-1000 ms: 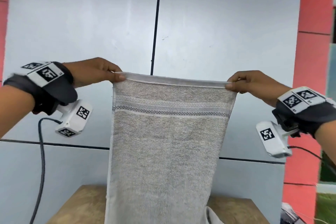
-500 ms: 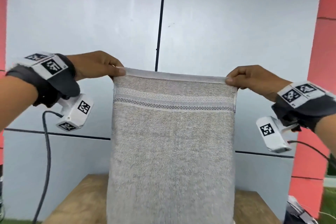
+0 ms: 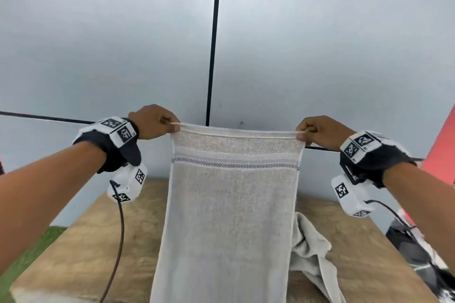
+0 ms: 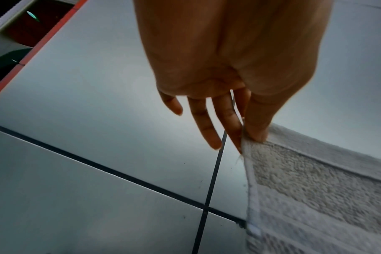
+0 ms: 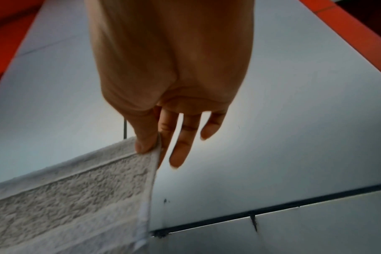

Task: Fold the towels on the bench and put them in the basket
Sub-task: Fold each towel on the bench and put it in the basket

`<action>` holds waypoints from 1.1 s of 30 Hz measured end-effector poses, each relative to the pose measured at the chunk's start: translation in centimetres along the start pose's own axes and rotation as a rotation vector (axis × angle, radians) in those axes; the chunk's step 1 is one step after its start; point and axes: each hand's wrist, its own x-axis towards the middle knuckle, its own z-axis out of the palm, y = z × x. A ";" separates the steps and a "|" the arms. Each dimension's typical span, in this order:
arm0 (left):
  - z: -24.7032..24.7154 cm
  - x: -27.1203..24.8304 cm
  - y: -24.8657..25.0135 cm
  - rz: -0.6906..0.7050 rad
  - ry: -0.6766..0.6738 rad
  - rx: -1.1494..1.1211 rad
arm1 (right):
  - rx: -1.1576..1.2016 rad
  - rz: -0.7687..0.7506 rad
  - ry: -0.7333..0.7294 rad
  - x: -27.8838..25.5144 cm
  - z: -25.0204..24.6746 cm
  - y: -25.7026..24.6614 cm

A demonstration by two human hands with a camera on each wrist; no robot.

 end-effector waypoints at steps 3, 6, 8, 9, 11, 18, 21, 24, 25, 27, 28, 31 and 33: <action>0.4 2.2 0.5 -0.102 0.159 0.025 | -0.048 0.015 0.128 2.6 0.2 0.3; -0.4 4.7 1.2 -0.133 0.314 0.024 | -0.074 0.031 0.282 5.2 -1.1 -0.1; -1.1 5.9 1.4 -0.133 0.370 -0.001 | -0.077 0.028 0.346 6.4 -2.1 -0.6; -1.6 6.5 1.4 -0.126 0.393 -0.015 | -0.079 0.019 0.372 7.0 -2.7 -0.9; -2.4 7.3 1.4 -0.110 0.419 -0.046 | -0.080 0.003 0.419 7.9 -3.6 -1.5; -2.6 6.8 0.6 -0.035 0.443 -0.152 | -0.001 -0.045 0.502 7.7 -3.1 -1.6; -0.2 4.4 -0.4 -0.014 0.398 -0.161 | 0.017 -0.049 0.435 5.5 -1.0 -0.3; 3.2 0.9 -1.5 0.031 0.301 -0.135 | 0.078 -0.073 0.329 2.1 1.8 1.3; 4.4 -0.4 -1.8 0.039 0.260 -0.124 | 0.099 -0.081 0.280 0.8 2.9 1.8; 7.0 -3.3 -2.6 0.034 0.149 -0.095 | 0.105 -0.086 0.157 -1.9 5.4 2.9; 8.5 -4.7 -3.1 0.026 0.069 -0.085 | 0.097 -0.075 0.085 -3.2 6.8 3.5; 13.7 -8.8 -5.1 0.025 -0.172 -0.043 | 0.048 -0.025 -0.147 -7.4 12.1 5.9; 16.7 -11.1 -6.2 0.013 -0.319 0.041 | -0.026 0.003 -0.275 -9.7 15.7 7.6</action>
